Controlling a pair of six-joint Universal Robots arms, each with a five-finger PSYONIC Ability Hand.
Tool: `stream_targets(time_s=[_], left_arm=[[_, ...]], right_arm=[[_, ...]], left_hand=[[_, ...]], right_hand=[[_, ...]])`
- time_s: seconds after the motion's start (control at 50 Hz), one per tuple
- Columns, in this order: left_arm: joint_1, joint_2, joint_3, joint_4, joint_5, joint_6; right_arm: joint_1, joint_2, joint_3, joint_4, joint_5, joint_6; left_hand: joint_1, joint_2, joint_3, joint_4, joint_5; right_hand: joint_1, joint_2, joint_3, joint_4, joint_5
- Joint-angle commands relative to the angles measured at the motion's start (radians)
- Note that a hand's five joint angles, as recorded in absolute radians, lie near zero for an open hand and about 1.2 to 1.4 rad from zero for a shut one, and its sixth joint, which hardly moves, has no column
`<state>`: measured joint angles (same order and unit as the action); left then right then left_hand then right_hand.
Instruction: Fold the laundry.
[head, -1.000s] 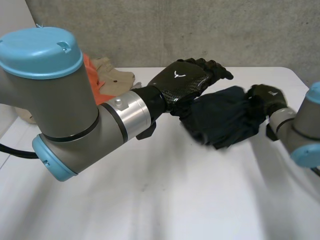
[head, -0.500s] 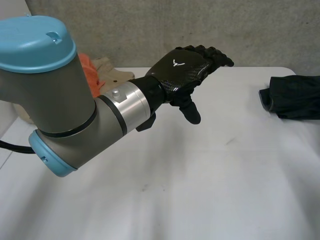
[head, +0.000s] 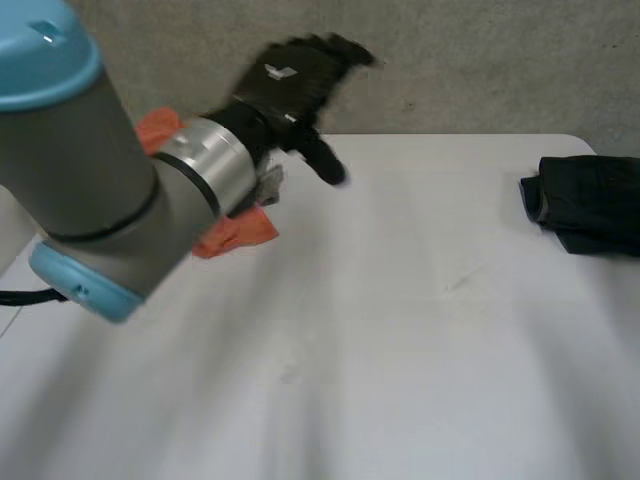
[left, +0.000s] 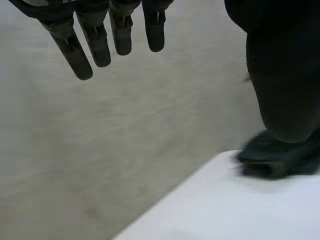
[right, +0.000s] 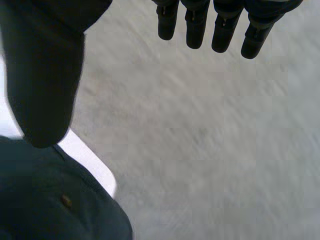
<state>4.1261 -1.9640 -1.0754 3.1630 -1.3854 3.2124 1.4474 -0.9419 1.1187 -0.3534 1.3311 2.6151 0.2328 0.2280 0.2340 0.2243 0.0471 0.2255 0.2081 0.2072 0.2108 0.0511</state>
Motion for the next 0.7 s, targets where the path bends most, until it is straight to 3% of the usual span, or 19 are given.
stream_targets(time_s=[0.02, 0.16, 0.28, 0.32, 0.38, 0.46, 0.52, 0.64, 0.7], left_arm=[[0.218, -0.067, 0.012, 0.028, -0.122, 0.151], [0.391, -0.376, 0.17, 0.057, -0.103, 0.41], [0.474, -0.608, 0.345, 0.092, 0.02, 0.448], [0.485, -0.673, 0.405, 0.124, 0.061, 0.446], [0.476, -0.702, 0.439, 0.173, 0.063, 0.44], [0.444, -0.652, 0.394, 0.215, 0.01, 0.429], [0.401, -0.503, 0.297, 0.238, -0.017, 0.385], [0.317, -0.274, 0.077, 0.27, -0.009, 0.264], [0.221, -0.155, -0.049, 0.269, 0.02, 0.156]], right_arm=[[0.139, -0.202, 0.41, 0.04, -0.3, 0.02], [0.154, -0.305, 0.596, 0.105, -0.311, -0.058], [0.16, -0.31, 0.661, 0.106, -0.3, -0.115], [0.159, -0.308, 0.671, 0.105, -0.3, -0.113], [0.159, -0.305, 0.678, 0.105, -0.297, -0.11], [0.156, -0.311, 0.688, 0.105, -0.291, -0.107], [0.153, -0.321, 0.691, 0.102, -0.271, -0.106], [0.156, -0.362, 0.681, 0.102, -0.198, -0.098], [0.157, -0.388, 0.671, 0.102, -0.165, -0.064]], left_hand=[[0.016, 0.021, 0.015, 0.024, 0.027], [0.028, 0.032, 0.026, 0.036, 0.039], [0.098, 0.103, 0.097, 0.106, 0.109], [0.416, 0.421, 0.415, 0.425, 0.428], [1.161, 1.166, 1.16, 1.17, 1.172], [1.163, 1.168, 1.162, 1.172, 1.175], [1.163, 1.168, 1.162, 1.172, 1.175], [1.163, 1.168, 1.162, 1.172, 1.175], [1.163, 1.168, 1.162, 1.172, 1.175]], right_hand=[[-0.051, -0.034, -0.033, -0.036, -0.051], [-0.051, -0.034, -0.033, -0.036, -0.051], [-0.051, -0.034, -0.033, -0.036, -0.051], [-0.051, -0.034, -0.033, -0.036, -0.051], [-0.051, -0.034, -0.033, -0.036, -0.051], [-0.051, -0.034, -0.033, -0.036, -0.051], [-0.051, -0.034, -0.033, -0.036, -0.051], [-0.051, -0.034, -0.033, -0.036, -0.051], [-0.051, -0.034, -0.033, -0.036, -0.051]])
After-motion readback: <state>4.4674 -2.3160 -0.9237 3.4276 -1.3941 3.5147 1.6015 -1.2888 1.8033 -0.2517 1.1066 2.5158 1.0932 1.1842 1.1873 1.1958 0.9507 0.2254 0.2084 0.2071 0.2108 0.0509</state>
